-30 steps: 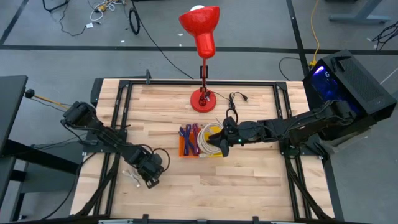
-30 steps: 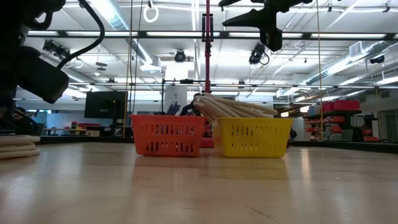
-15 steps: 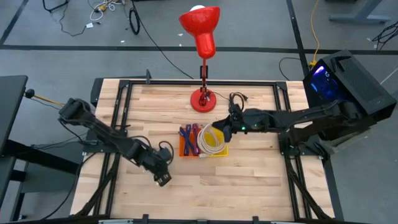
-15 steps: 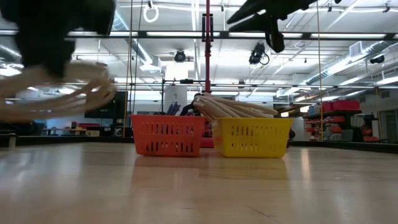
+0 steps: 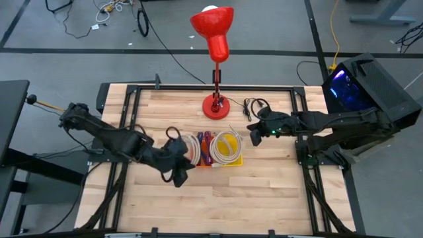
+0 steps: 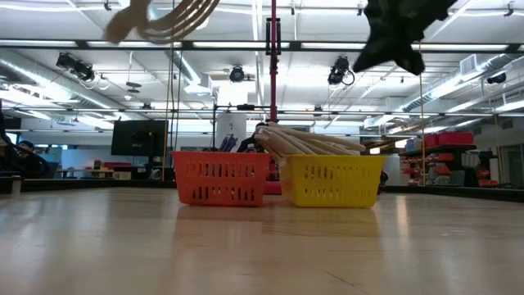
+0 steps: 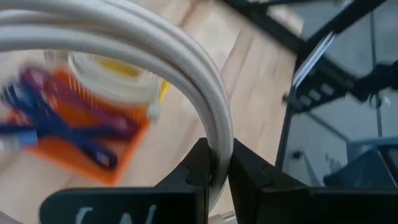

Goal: Pick & Place USB Port
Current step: Put the brown HDMI cable into the yellow bin

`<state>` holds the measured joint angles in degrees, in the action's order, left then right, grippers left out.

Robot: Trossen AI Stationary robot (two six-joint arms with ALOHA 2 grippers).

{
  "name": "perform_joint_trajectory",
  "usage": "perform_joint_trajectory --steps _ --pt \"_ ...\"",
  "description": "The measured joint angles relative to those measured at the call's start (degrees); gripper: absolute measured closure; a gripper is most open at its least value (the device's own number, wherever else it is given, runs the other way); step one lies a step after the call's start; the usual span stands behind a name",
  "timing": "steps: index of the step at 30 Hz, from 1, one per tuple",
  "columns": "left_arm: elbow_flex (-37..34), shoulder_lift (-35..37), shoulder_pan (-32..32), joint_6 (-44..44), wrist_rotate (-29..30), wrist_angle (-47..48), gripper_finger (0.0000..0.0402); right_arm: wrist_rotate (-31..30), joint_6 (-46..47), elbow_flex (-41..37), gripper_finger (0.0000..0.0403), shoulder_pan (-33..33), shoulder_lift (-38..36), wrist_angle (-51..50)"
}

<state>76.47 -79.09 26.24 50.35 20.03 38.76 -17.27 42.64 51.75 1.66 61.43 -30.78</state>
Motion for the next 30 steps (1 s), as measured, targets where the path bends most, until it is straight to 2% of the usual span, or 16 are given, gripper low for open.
perform_joint_trajectory --steps 6,9,16,21,30 --pt "5.38 -0.02 -2.97 -6.11 2.47 -2.67 0.0366 -1.22 4.20 0.00 0.0402 -0.21 -0.46 -10.78" --pt "5.65 -0.02 -4.81 -8.68 1.89 -6.72 0.0366 -2.78 6.21 0.00 0.0402 -0.22 -0.46 -14.91" --pt "5.59 -1.50 -10.32 -11.12 0.74 -8.84 0.0366 -3.85 6.41 0.00 0.0394 -0.25 -0.46 -21.07" --pt "5.66 -4.91 -14.92 -13.62 -5.54 -16.58 0.0366 -5.81 6.21 0.00 0.0393 -0.25 -0.44 -24.56" --pt "5.64 -13.78 -19.98 -13.56 -14.33 -20.40 0.0366 -8.84 4.37 0.00 0.0392 -0.36 -1.48 -27.85"
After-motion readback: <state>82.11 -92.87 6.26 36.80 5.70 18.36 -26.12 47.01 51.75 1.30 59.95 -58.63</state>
